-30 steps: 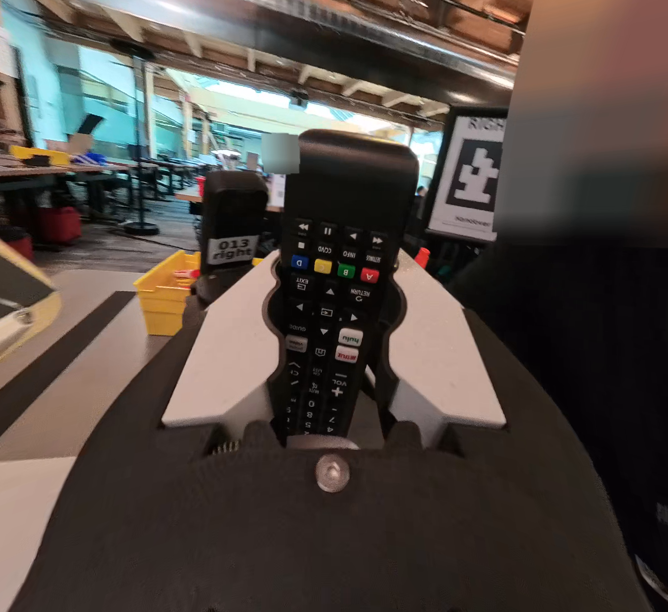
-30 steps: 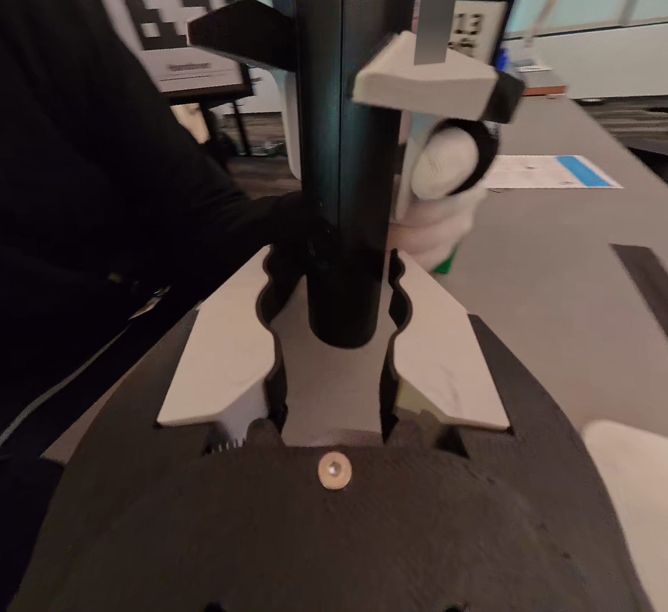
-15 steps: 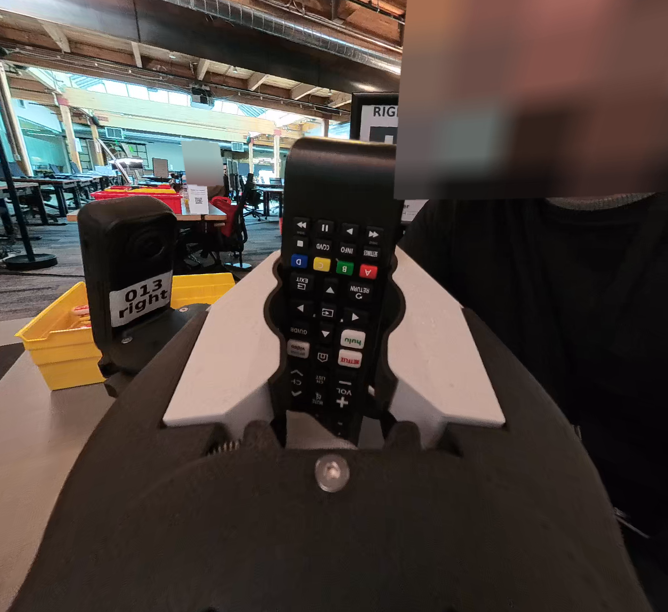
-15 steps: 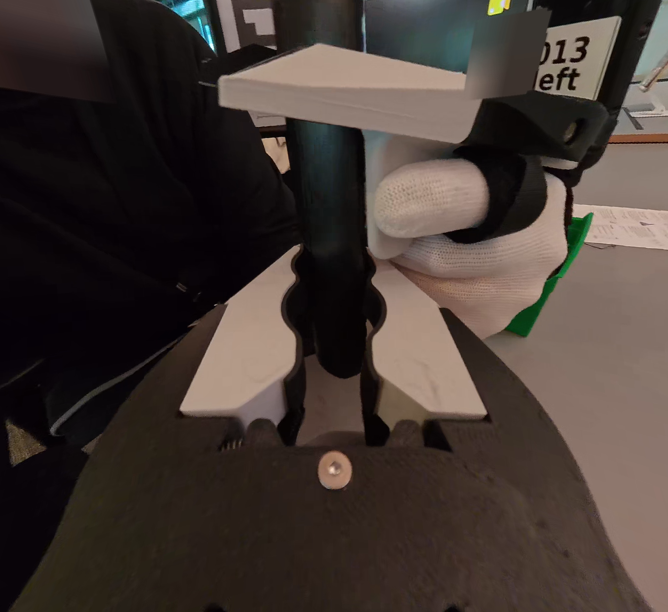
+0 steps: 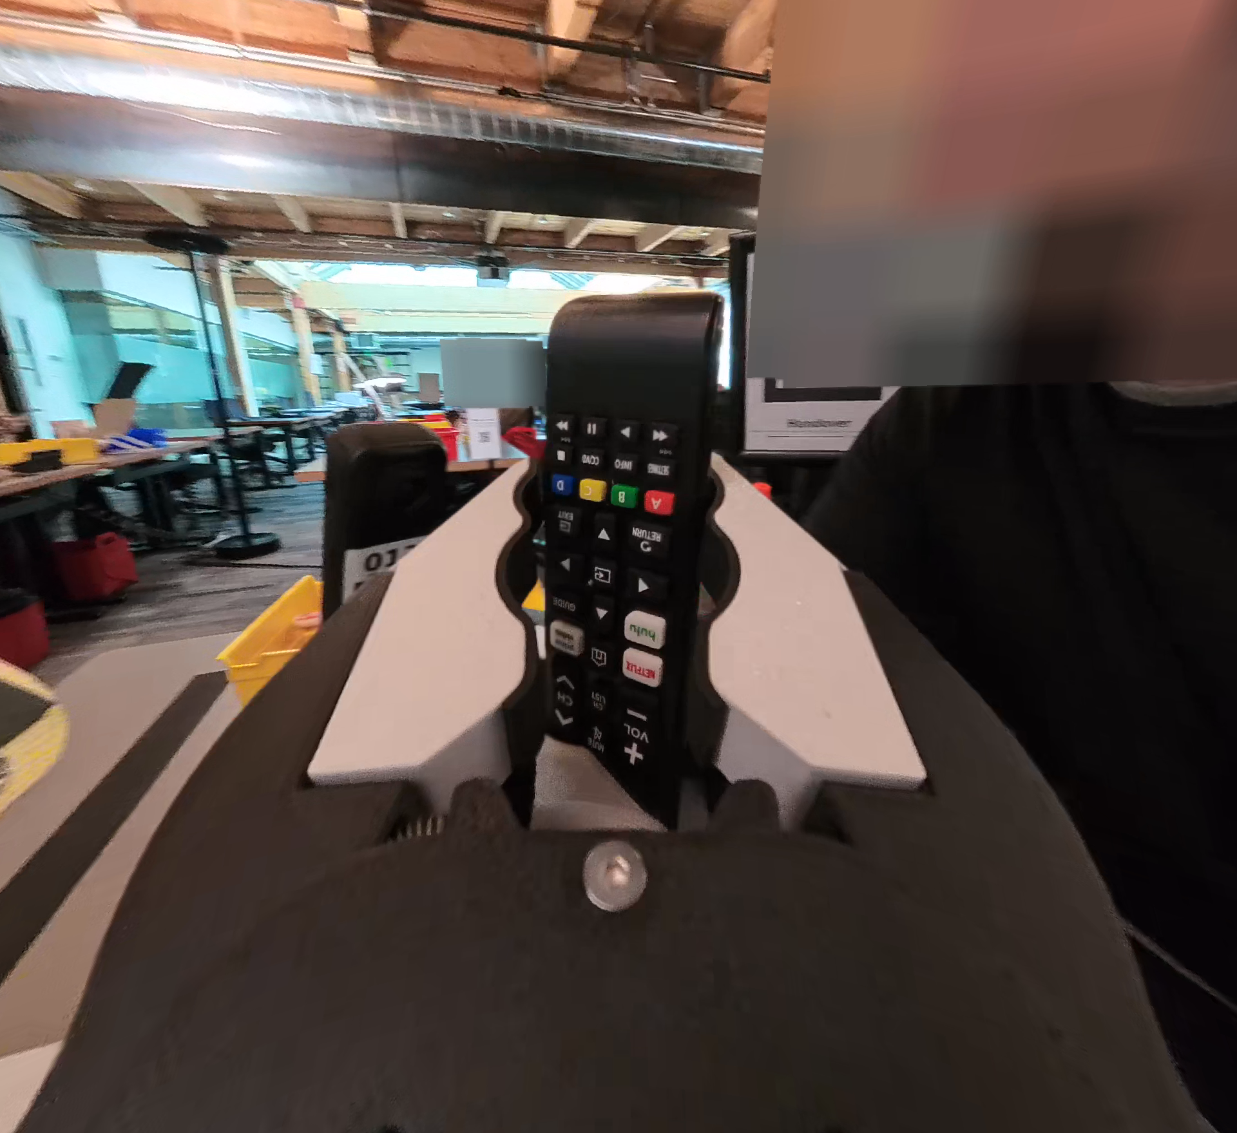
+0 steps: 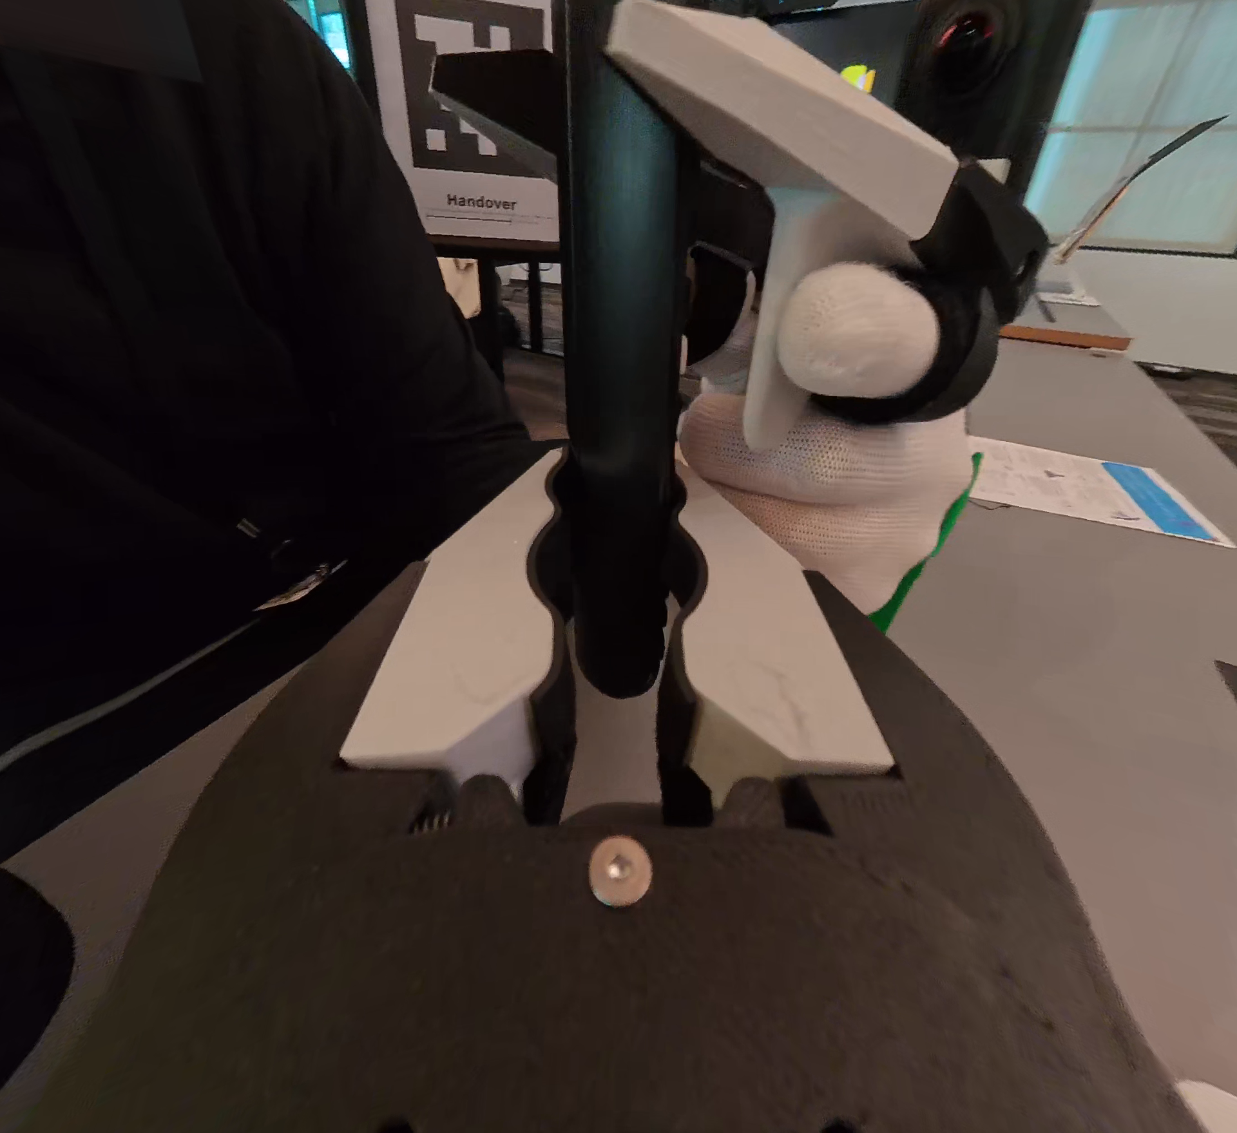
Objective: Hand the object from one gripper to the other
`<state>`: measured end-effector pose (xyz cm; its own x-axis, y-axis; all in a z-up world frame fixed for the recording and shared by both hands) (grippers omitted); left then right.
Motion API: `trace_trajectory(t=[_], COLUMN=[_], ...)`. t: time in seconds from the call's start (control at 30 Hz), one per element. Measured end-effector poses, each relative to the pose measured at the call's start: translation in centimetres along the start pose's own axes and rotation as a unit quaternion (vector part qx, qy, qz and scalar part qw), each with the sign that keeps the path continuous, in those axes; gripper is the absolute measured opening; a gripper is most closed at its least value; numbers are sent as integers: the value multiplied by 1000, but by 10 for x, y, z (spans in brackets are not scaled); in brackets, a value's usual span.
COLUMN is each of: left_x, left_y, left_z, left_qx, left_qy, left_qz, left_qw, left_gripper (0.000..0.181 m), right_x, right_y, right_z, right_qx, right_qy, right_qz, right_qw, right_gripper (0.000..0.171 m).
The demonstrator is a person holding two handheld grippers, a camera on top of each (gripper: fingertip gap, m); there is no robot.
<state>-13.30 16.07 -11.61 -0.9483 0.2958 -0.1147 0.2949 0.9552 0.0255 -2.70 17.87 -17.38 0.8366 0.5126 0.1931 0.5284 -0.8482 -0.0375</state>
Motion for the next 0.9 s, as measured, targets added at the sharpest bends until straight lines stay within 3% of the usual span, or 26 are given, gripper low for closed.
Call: trace_trajectory(t=[0.17,0.4,0.53,0.63,0.77,0.83,0.9], left_x=[2,12,5,3,8,8,8], left_y=[7,17,21,28,31,31,30], left_z=[-10,-21,-27,-26,-27,-28,-29], left_qx=[-14,-48,-56,-60,-62,-66,-69], left_qy=[-13,25,21,26,-4,-10,-11], left_qz=[-94,-283,-348,-413,-466,-478,-494], left_qw=[995,958,935,908,883,876,866], left_gripper=[52,62,65,71,69,68,64], right_x=[10,33,38,35,28,23,16], right_y=[-4,-18,-29,-34,-34,-34,-35], right_z=[-8,-23,-30,-33,-38,-39,-38], right_qx=[13,37,63,102,155,162,186], right_qy=[-6,56,119,160,202,189,207], right_qz=[64,277,438,549,637,654,683], right_qw=[998,958,889,814,728,714,675], right_gripper=[20,20,20,20,20,20,20])
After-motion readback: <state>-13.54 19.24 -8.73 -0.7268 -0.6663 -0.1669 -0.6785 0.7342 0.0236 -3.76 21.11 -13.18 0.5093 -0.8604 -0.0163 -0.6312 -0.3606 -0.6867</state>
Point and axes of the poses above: each gripper's, where its closed fingertips meet, x back along the fingers, z out of its underside, y = z × x across the jaws, the point moved 9 cm from there along x, back along the fingers, and after that the axes turned 13 degrees about y, right-handed, at the moved point
